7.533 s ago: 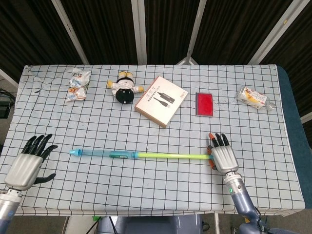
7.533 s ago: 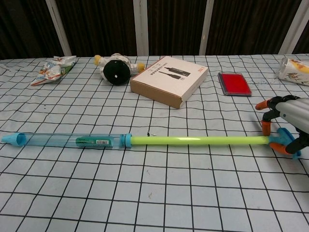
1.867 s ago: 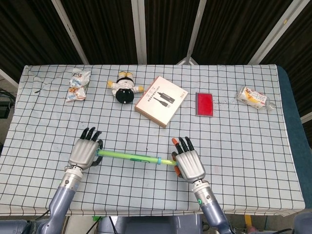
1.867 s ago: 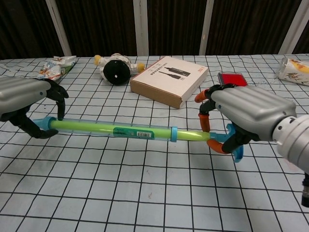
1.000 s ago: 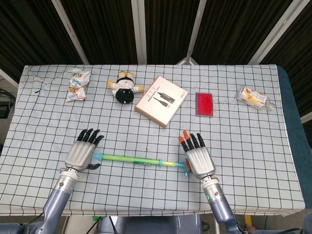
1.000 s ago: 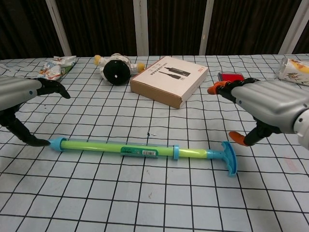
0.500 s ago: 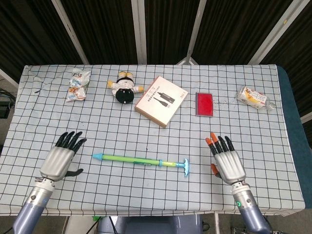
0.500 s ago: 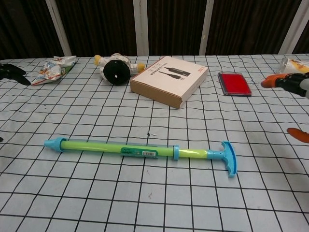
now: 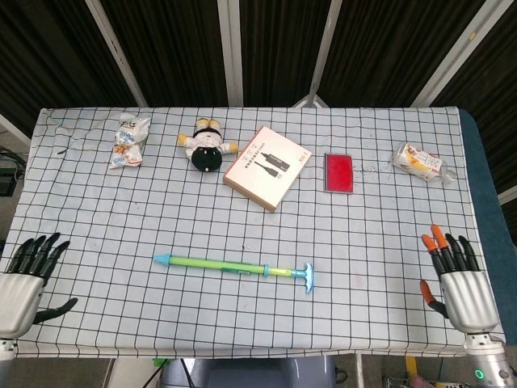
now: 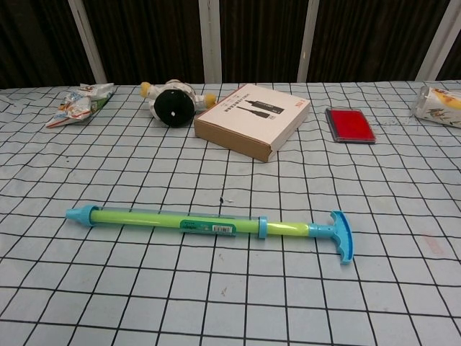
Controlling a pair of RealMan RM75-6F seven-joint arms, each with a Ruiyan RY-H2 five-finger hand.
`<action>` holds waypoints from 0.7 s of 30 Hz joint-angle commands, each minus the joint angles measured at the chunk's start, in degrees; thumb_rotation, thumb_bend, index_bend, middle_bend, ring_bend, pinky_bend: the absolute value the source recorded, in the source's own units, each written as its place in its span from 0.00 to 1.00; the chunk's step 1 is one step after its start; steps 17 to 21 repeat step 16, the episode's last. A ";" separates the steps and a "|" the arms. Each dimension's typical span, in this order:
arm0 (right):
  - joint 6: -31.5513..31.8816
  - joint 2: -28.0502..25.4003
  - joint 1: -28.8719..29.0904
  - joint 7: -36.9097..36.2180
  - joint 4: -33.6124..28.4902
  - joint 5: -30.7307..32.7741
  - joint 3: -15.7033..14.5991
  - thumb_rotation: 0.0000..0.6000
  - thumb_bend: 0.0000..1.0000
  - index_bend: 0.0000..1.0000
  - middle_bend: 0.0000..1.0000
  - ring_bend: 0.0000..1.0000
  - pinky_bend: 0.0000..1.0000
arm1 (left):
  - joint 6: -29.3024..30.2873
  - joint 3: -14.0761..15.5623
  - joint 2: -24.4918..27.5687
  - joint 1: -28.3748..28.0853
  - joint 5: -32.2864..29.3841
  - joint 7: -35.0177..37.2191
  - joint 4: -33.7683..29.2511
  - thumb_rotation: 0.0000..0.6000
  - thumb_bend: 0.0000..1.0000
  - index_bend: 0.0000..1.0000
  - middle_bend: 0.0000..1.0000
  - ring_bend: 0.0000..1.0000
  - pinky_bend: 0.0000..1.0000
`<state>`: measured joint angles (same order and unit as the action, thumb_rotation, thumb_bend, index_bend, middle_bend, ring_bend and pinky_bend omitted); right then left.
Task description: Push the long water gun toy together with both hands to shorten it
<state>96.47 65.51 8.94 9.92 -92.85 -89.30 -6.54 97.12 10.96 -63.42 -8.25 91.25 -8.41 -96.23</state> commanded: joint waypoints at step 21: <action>0.54 0.14 -5.36 -6.00 3.18 1.29 3.63 1.00 0.45 0.00 0.00 0.00 0.00 | -0.43 -4.13 -0.29 3.79 -1.61 6.49 7.59 1.00 0.20 0.03 0.00 0.00 0.00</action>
